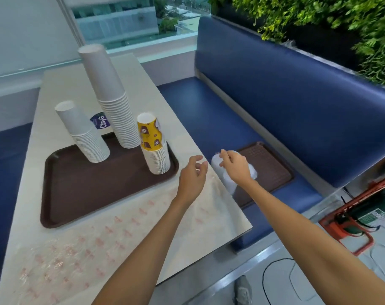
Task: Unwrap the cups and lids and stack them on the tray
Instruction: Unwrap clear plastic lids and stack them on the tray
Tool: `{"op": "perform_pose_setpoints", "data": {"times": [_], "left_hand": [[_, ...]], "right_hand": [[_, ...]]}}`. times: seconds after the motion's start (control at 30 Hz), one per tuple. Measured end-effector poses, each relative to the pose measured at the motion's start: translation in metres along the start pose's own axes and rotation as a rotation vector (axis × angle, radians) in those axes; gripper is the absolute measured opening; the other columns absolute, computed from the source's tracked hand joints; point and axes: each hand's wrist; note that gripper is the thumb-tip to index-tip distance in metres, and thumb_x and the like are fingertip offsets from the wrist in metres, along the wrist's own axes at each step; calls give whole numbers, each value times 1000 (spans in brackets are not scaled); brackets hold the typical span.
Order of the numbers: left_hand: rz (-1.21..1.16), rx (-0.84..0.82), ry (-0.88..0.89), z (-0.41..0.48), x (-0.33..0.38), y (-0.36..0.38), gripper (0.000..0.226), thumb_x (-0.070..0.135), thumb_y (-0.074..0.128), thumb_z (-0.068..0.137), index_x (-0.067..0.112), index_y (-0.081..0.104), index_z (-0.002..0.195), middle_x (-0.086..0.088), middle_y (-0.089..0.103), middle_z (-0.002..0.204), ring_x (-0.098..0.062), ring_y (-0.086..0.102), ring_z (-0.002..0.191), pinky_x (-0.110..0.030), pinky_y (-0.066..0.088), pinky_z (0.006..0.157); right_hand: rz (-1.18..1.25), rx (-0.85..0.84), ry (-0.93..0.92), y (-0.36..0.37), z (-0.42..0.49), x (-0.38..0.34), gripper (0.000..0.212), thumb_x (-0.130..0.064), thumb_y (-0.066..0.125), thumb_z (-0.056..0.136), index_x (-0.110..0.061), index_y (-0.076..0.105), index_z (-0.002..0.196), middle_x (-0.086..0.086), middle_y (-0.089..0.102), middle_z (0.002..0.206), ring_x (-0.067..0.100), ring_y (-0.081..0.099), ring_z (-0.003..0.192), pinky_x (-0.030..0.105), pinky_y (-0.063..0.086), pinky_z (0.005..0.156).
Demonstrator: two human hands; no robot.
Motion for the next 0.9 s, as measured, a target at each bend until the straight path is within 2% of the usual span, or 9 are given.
{"op": "perform_pose_setpoints", "data": {"times": [0.1,0.23,0.4,0.47,0.57,0.63,0.73,0.8,0.9], "left_hand": [[-39,-14,-44,26,10,41,31,29,47,98,13,51,124,-10,64,108,-27,65,97,-38,49,90],[-43,-54,-142,67,21,102,36,29,44,99,13,45,131,-8,60,120,-22,59,106,-24,43,87],[-67,-46,-371,121,10,166,48,26,48,98,8,35,140,-14,47,138,-28,48,123,-30,37,100],[-60,-21,-493,139,-8,187,56,27,52,97,8,30,144,-15,40,144,-30,44,127,-32,36,101],[38,-10,-588,152,-37,206,67,28,60,92,5,26,145,-19,34,144,-33,40,129,-34,35,102],[118,-24,-629,157,-56,219,72,29,66,87,5,27,142,-19,35,140,-34,40,127,-33,35,101],[169,-51,-696,160,-80,236,87,33,73,80,9,21,145,-16,30,140,-33,37,129,-35,35,102],[201,-76,-716,161,-94,246,97,35,75,77,12,13,148,-14,25,143,-33,34,132,-36,35,103],[248,-61,-716,161,-108,260,104,35,76,76,14,5,149,-13,20,145,-32,30,133,-37,36,102]], "right_hand": [[-38,-42,37,-27,26,28,45,-34,39,102,3,65,95,13,71,84,24,62,82,32,42,73],[-60,-93,99,-59,76,71,44,-35,40,101,-1,66,93,10,71,84,24,63,84,35,46,78],[-56,-155,167,-80,134,127,45,-35,40,101,2,63,91,8,68,80,26,62,82,33,43,71],[-14,-228,232,-73,156,153,46,-37,42,100,3,63,91,7,67,78,28,64,85,34,46,74],[88,-346,347,-48,171,183,48,-41,42,99,1,63,104,13,69,93,30,65,92,43,49,90],[158,-414,450,-27,177,198,49,-41,39,100,1,61,116,18,66,111,30,62,102,41,45,97],[258,-486,582,5,184,217,49,-41,33,102,-6,57,125,14,55,132,26,52,113,36,37,104],[346,-501,634,22,186,225,46,-39,31,103,-7,57,122,12,52,136,20,48,108,34,35,104],[428,-529,685,39,186,239,54,-43,28,102,-5,54,129,10,52,135,20,49,114,35,36,107]]}}
Point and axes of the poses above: each hand's wrist, its own z-axis towards the middle knuckle, its own y-axis out of the palm, x = y × z
